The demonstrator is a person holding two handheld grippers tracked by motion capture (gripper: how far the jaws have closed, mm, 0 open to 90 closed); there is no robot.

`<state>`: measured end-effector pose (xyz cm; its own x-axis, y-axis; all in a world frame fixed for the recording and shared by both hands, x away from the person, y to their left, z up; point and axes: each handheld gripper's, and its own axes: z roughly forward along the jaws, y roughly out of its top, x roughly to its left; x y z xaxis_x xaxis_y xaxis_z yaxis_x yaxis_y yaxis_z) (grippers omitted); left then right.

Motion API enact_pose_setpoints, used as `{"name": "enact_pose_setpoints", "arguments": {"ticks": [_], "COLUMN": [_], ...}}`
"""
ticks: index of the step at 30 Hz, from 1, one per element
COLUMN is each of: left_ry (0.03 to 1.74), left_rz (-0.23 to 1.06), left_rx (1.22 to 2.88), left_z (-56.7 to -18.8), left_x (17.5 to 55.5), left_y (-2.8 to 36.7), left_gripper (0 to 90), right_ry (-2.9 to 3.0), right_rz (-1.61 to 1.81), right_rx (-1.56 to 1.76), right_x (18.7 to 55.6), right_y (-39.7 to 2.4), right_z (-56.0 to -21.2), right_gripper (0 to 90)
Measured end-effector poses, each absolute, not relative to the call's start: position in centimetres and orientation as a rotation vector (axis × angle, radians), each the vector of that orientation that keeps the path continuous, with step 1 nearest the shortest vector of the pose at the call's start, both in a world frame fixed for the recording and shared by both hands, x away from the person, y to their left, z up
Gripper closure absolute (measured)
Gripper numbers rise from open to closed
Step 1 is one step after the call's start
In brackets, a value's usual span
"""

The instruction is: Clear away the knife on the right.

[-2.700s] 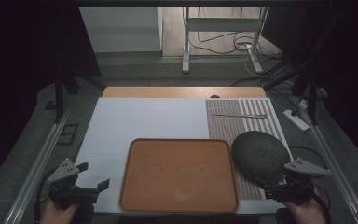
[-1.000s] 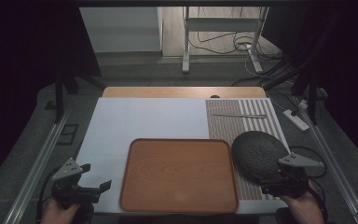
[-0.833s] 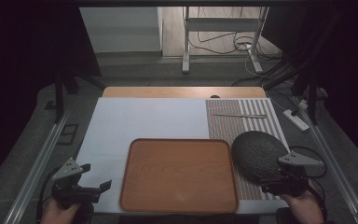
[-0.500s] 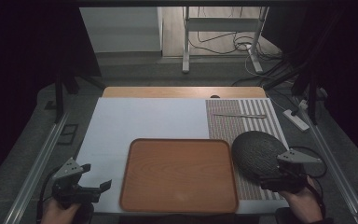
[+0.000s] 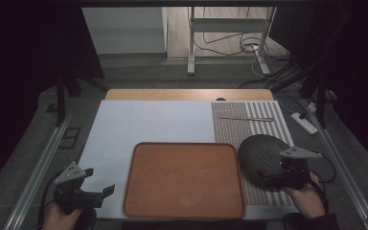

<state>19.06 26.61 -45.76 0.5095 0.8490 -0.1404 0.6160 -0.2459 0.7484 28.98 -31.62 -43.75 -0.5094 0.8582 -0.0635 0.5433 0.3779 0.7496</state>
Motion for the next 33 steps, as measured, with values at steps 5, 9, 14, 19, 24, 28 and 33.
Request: {"name": "enact_pose_setpoints", "arguments": {"ticks": [5,9,14,19,24,28,33], "left_ry": [1.202,1.199,1.201,1.205,1.205,1.207,1.209], "left_rz": [0.378,0.384,0.384,0.385,0.384,0.383,0.377], "left_rx": [1.972,1.982,1.983,1.981,1.983,1.981,1.976], "left_z": [-45.8,-45.8,-45.8,-45.8,-45.8,-45.8,-45.8], "left_x": [19.1,19.1,19.1,19.1,19.1,19.1,19.1], "left_y": [26.6,26.5,26.5,26.5,26.5,26.5,26.6], "left_gripper": [1.7,1.6,1.5,1.1,1.0,0.8,0.7], "right_ry": [2.192,2.194,2.197,2.218,2.238,2.236,2.252], "right_rz": [0.948,0.944,0.93,0.934,0.925,0.905,0.92], "right_rx": [1.212,1.208,1.2,1.205,1.194,1.177,1.186], "right_x": [30.1,31.1,32.3,33.4,34.7,35.9,36.9], "right_y": [-31.4,-31.1,-30.8,-30.9,-30.8,-30.6,-30.5], "right_z": [-43.8,-43.9,-44.1,-44.3,-44.7,-44.8,-45.2], "right_gripper": [0.0,0.0,0.0,0.0,0.0,0.0,0.0]}}
